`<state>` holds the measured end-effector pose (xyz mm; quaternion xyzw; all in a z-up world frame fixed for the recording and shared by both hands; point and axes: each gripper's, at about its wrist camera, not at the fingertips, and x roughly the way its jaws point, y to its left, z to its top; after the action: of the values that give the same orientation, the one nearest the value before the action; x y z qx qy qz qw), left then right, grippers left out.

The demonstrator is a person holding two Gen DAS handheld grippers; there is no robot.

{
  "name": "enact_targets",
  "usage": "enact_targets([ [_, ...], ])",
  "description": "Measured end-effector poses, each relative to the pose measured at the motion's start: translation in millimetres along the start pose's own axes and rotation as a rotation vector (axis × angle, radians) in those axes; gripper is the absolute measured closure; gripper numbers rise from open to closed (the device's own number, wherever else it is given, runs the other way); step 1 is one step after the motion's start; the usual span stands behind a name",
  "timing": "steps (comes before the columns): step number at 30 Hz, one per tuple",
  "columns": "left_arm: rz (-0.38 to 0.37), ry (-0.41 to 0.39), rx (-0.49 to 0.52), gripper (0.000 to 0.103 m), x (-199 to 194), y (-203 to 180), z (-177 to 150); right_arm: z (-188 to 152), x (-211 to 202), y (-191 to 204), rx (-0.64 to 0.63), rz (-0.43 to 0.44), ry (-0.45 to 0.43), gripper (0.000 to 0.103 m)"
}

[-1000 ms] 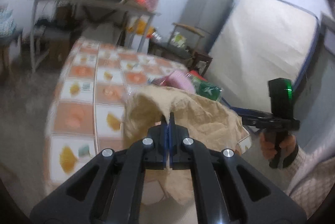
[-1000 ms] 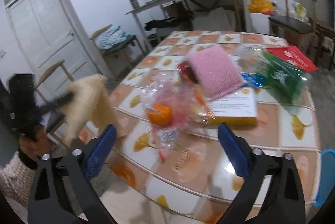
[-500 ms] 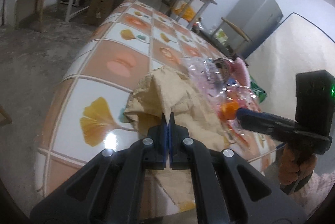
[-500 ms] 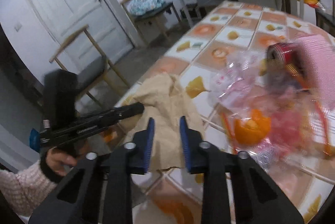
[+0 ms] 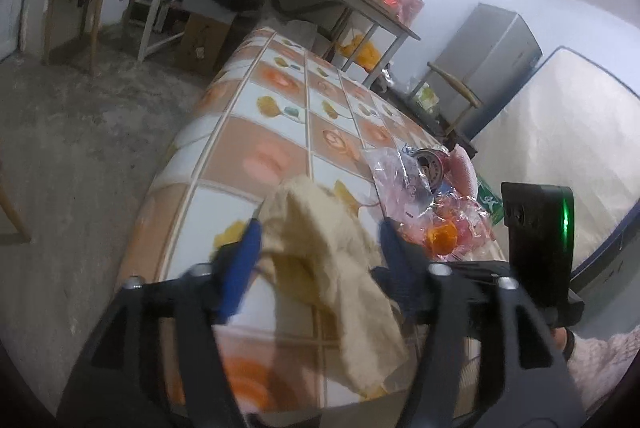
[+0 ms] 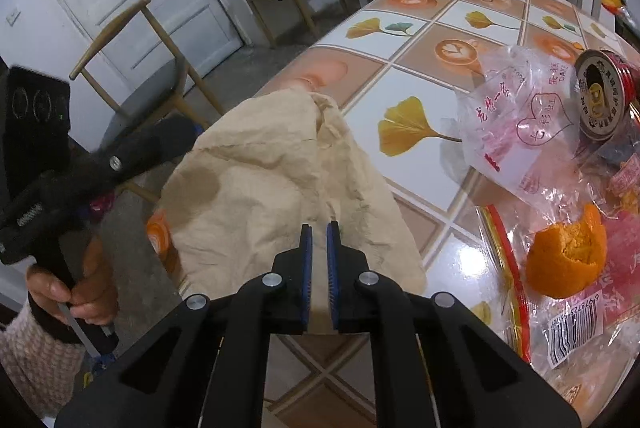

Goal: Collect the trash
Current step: 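Lift the tan cloth with the left tool while the right tool grasps the plastic bag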

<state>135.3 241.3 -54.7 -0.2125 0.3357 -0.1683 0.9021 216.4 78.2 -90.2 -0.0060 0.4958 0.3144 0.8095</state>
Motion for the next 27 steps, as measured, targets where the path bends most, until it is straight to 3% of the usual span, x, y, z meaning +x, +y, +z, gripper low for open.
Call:
enact_targets([
  [6, -0.013, 0.122, -0.017, 0.035, 34, 2, 10, -3, 0, -1, 0.01, 0.009, -0.01, 0.095],
  [13, -0.16, 0.167, -0.106, 0.037, 41, 4, -2, -13, -4, -13, 0.081, 0.099, -0.031, 0.095],
  [15, -0.184, 0.186, -0.095, 0.041, 42, -1, -9, -15, -5, -18, 0.108, 0.131, -0.034, 0.095],
  [21, -0.195, 0.259, -0.009, 0.067, 49, -21, -26, -19, -6, -30, 0.164, 0.182, -0.039, 0.096],
  [27, -0.169, 0.281, -0.01, 0.088, 54, -24, -35, -25, -12, -35, 0.178, 0.193, -0.049, 0.096],
])
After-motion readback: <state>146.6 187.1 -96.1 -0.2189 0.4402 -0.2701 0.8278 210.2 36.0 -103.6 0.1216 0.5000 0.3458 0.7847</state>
